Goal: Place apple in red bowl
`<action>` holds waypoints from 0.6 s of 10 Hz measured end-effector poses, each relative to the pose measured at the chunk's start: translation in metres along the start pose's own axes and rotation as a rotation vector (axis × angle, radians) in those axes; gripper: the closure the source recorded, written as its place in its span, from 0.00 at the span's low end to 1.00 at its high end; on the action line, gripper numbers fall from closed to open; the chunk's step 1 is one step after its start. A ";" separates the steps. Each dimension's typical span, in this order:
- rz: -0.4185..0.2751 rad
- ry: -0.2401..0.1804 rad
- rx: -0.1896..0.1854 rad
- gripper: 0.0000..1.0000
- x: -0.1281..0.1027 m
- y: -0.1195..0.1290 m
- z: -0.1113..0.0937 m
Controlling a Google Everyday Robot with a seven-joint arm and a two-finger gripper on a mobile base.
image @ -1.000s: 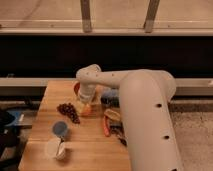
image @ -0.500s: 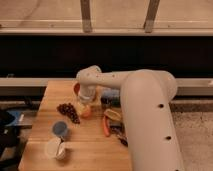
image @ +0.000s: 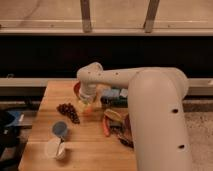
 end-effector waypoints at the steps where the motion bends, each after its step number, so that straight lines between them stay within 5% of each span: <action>1: 0.003 -0.024 0.020 0.93 -0.003 0.003 -0.016; 6: 0.017 -0.158 0.125 0.93 -0.019 -0.021 -0.082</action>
